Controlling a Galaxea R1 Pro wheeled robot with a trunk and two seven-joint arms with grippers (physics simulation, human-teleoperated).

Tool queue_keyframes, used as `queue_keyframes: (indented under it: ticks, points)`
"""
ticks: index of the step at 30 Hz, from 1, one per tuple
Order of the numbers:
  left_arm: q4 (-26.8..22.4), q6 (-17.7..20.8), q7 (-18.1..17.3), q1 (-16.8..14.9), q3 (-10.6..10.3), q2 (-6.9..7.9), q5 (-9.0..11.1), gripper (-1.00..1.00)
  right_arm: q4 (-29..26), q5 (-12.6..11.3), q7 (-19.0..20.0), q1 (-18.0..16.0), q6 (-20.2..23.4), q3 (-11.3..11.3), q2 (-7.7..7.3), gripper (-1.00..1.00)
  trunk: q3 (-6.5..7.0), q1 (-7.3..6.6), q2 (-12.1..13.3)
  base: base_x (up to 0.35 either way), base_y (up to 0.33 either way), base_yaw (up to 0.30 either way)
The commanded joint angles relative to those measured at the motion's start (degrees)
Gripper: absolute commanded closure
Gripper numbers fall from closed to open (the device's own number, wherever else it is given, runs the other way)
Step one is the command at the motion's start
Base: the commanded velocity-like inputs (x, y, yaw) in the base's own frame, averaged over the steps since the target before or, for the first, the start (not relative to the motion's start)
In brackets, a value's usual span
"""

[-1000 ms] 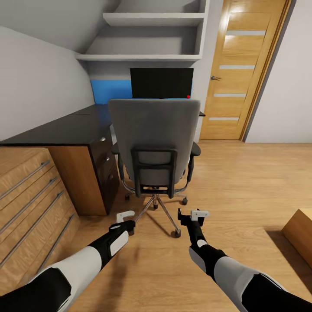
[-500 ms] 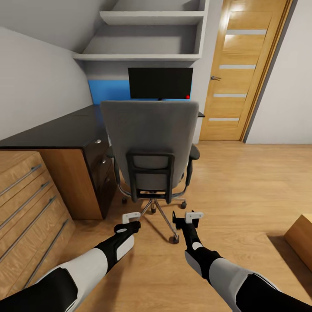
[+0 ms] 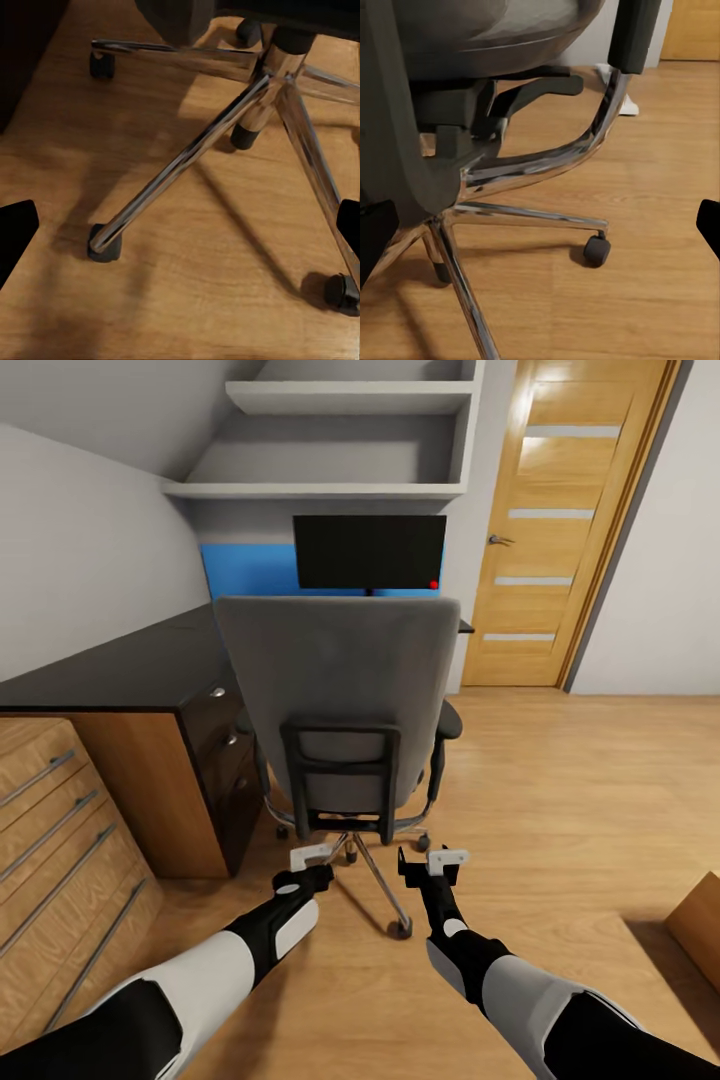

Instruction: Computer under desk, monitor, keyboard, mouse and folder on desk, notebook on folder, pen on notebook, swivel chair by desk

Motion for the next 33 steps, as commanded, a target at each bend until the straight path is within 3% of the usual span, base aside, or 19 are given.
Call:
queue_keyframes:
  ticks: [1, 14, 33]
  points:
    - [0.28, -0.31, 0.29, -0.06, -0.48, 0.02, 0.56, -1.0, 0.02, -0.09, -0.49, -0.04, -0.07, 0.51, 0.0, -1.0, -0.05, -0.01, -0.02, 0.004, -0.001, 0.126]
    - [1.85, -0.78, 0.33, -0.06, -0.61, -0.02, 0.7, -1.0, 0.03, -0.05, -0.49, -0.04, -0.07, 0.41, 0.12, -1.0, -0.05, -0.01, -0.02, 0.001, 0.0, 0.193]
    - [1.91, -0.71, 0.29, -0.06, -0.79, -0.11, 0.65, -1.0, 0.03, -0.03, -0.49, -0.04, -0.15, 0.37, 0.09, -1.0, -0.05, -0.01, -0.02, 0.118, 0.0, 0.009]
